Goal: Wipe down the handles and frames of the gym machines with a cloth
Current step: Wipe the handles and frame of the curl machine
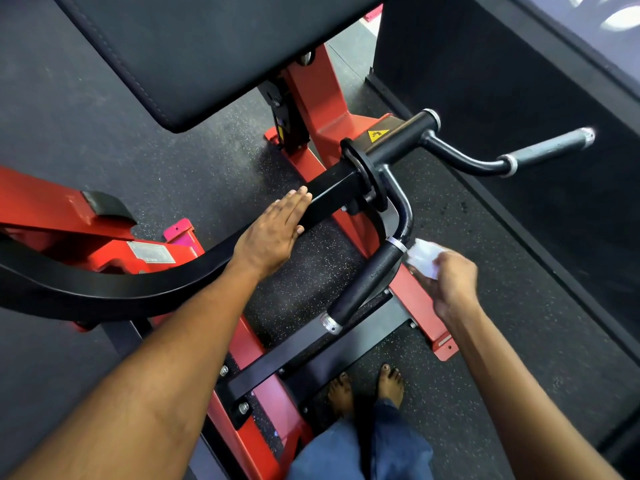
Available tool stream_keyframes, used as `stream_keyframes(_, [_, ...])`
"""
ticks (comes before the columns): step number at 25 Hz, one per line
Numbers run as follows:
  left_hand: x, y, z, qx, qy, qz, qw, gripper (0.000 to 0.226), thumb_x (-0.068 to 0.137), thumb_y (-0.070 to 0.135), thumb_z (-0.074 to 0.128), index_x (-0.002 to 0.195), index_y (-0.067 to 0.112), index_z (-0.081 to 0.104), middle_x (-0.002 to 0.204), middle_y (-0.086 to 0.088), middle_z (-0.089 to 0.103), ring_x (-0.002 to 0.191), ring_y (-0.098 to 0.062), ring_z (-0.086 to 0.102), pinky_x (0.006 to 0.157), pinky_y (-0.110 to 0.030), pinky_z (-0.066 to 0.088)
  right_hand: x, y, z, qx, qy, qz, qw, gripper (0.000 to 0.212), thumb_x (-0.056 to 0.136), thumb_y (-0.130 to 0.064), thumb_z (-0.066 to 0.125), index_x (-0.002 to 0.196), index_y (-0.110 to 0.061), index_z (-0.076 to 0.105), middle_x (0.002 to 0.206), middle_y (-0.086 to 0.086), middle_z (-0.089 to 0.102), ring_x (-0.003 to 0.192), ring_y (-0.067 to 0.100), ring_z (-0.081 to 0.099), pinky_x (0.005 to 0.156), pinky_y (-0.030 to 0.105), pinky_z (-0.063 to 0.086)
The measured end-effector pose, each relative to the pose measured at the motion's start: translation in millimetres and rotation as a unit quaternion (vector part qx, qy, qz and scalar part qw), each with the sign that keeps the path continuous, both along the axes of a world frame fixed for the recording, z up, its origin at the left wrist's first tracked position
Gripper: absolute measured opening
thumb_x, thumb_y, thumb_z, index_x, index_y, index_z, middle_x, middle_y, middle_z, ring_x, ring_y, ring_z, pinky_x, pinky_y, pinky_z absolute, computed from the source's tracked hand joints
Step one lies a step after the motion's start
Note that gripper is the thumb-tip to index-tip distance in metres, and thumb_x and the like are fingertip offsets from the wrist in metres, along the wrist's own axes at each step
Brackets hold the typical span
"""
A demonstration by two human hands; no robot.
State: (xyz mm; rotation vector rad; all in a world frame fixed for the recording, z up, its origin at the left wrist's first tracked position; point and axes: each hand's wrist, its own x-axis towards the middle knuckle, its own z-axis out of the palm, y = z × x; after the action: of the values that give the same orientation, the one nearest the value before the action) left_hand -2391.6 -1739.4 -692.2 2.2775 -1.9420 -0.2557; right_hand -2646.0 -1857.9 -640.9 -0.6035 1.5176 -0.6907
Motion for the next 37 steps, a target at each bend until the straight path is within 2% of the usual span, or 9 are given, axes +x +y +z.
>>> stream_keyframes(3, [0, 0, 0, -0.001, -0.004, 0.002, 1.000, 0.055, 0.100, 0.023, 0.030, 0.151, 0.006, 0.020, 0.157, -0.010, 0.022, 0.144, -0.022, 0.024, 0.118, -0.035, 0.021, 5, -17, 14, -0.347, 0.212, 0.176, 0.897, 0.043, 0.081, 0.009, 0.036, 0.107, -0.008, 0.067, 0.111, 0.002, 0.065, 0.098, 0.009, 0.059, 0.086, 0.007, 0.042])
stream_keyframes(7, [-2, 0, 3, -0.005, -0.002, 0.000, 1.000, 0.056, 0.098, 0.026, 0.026, 0.149, 0.004, 0.024, 0.156, -0.012, 0.026, 0.142, -0.025, 0.028, 0.117, -0.036, 0.023, -5, -27, -18, -0.511, 0.203, 0.594, 0.587, 0.047, 0.088, -0.008, 0.030, 0.122, -0.010, 0.062, 0.130, 0.002, 0.057, 0.132, 0.015, 0.042, 0.116, 0.035, 0.020])
stream_keyframes(11, [-3, 0, 4, -0.003, -0.004, 0.001, 1.000, 0.055, 0.098, 0.024, 0.027, 0.149, 0.003, 0.024, 0.156, -0.012, 0.027, 0.142, -0.026, 0.029, 0.117, -0.035, 0.022, -61, 11, -35, -0.430, 0.247, 0.490, 0.717, 0.043, 0.090, 0.000, 0.034, 0.124, -0.006, 0.059, 0.128, 0.004, 0.058, 0.125, 0.017, 0.050, 0.113, 0.029, 0.028])
stream_keyframes(15, [-2, 0, 5, 0.001, -0.008, 0.002, 1.000, 0.055, 0.099, 0.022, 0.030, 0.150, 0.004, 0.020, 0.157, -0.011, 0.023, 0.144, -0.024, 0.025, 0.118, -0.035, 0.019, -13, -15, -26, -0.158, 0.126, 0.175, 0.964, 0.045, 0.084, 0.012, 0.035, 0.115, -0.005, 0.063, 0.097, 0.005, 0.065, 0.076, 0.015, 0.062, 0.056, 0.012, 0.046])
stream_keyframes(22, [-2, 0, 4, 0.006, 0.000, 0.007, 1.000, 0.055, 0.099, 0.021, 0.032, 0.151, 0.006, 0.019, 0.157, -0.010, 0.022, 0.144, -0.023, 0.024, 0.119, -0.037, 0.021, 3, 48, -22, 0.101, -0.122, 0.136, 0.978, 0.045, 0.086, 0.014, 0.024, 0.107, -0.007, 0.057, 0.111, 0.015, 0.061, 0.097, 0.022, 0.059, 0.081, 0.029, 0.054])
stream_keyframes(27, [-3, -1, 3, 0.010, -0.003, 0.007, 1.000, 0.055, 0.100, 0.018, 0.036, 0.151, 0.006, 0.019, 0.158, -0.009, 0.021, 0.145, -0.023, 0.023, 0.119, -0.036, 0.020, -5, 77, 5, -0.033, 0.096, 0.214, 0.972, 0.041, 0.085, 0.011, 0.033, 0.095, -0.010, 0.066, 0.107, 0.013, 0.067, 0.092, 0.019, 0.060, 0.084, 0.023, 0.049])
stream_keyframes(29, [-4, -1, 4, 0.007, -0.001, 0.010, 1.000, 0.054, 0.101, 0.018, 0.036, 0.151, 0.006, 0.020, 0.158, -0.009, 0.022, 0.145, -0.023, 0.023, 0.119, -0.035, 0.019, -6, 47, 7, -0.309, 0.222, 0.244, 0.892, 0.043, 0.085, 0.008, 0.035, 0.112, -0.007, 0.065, 0.122, 0.002, 0.060, 0.111, 0.013, 0.055, 0.098, 0.014, 0.039])
stream_keyframes(31, [-4, -1, 6, 0.007, 0.003, 0.013, 1.000, 0.054, 0.101, 0.017, 0.037, 0.151, 0.006, 0.020, 0.158, -0.009, 0.021, 0.145, -0.022, 0.022, 0.119, -0.034, 0.018, -12, 22, -9, -0.472, 0.270, 0.428, 0.722, 0.053, 0.086, 0.003, 0.027, 0.135, -0.005, 0.047, 0.143, 0.002, 0.041, 0.137, 0.018, 0.032, 0.117, 0.027, 0.017])
stream_keyframes(37, [-4, -1, 5, 0.004, 0.006, 0.012, 1.000, 0.055, 0.101, 0.015, 0.040, 0.151, 0.007, 0.019, 0.158, -0.009, 0.021, 0.145, -0.023, 0.022, 0.119, -0.036, 0.019, -12, 86, -51, -0.584, 0.234, 0.688, 0.362, 0.053, 0.083, -0.006, 0.028, 0.130, -0.001, 0.053, 0.134, 0.016, 0.053, 0.129, 0.037, 0.043, 0.114, 0.041, 0.013])
